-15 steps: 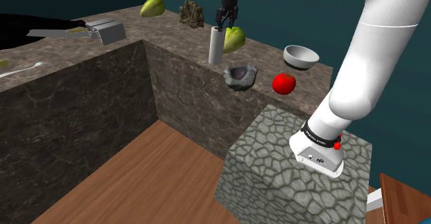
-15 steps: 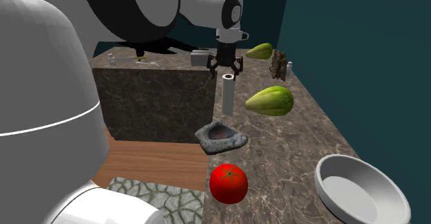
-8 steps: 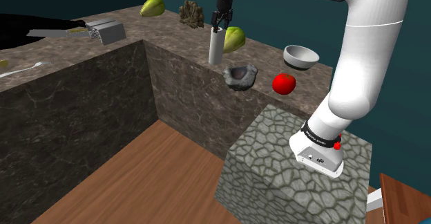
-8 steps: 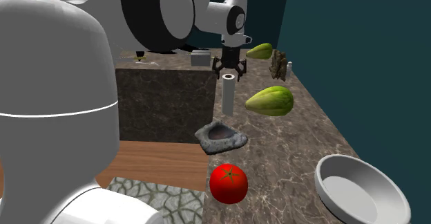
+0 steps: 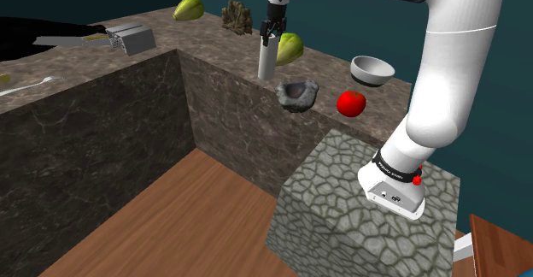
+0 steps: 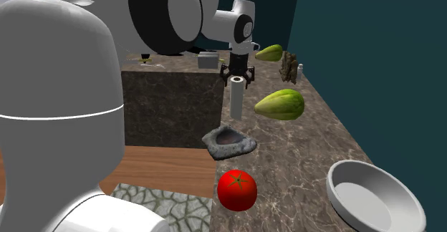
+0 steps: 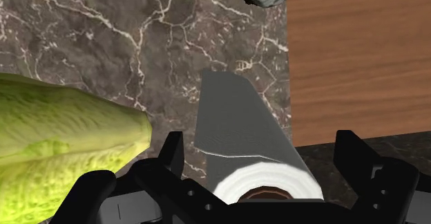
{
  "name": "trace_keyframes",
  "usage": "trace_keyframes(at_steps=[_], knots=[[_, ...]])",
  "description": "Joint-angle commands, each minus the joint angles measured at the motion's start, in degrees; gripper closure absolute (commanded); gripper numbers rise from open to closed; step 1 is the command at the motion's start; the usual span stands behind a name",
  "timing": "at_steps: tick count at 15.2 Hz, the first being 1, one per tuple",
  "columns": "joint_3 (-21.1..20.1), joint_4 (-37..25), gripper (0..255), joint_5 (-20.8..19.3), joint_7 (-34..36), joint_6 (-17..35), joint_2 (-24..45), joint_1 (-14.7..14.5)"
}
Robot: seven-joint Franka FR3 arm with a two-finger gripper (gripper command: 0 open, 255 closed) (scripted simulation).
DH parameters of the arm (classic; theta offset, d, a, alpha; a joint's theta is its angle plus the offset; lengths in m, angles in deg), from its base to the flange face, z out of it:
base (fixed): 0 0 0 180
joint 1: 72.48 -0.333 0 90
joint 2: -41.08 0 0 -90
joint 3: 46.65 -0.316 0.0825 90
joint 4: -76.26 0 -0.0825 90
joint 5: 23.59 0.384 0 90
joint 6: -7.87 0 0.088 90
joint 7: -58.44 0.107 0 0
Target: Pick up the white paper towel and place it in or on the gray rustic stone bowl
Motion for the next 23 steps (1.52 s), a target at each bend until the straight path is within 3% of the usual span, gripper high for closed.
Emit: trace_keyframes(at_steps=[1,3,4,13,23], knots=[[0.0,0.0,0,0.0,0.0,0.0,0.0,0.0],[0.0,0.0,0,0.0,0.0,0.0,0.0,0.0],[0.0,0.0,255,0.0,0.0,0.0,0.0,0.0],[0.0,0.0,255,0.0,0.0,0.0,0.0,0.0],[0.2,-5.5,255,-0.5,0.6,-7.0,-1.6,0.1]])
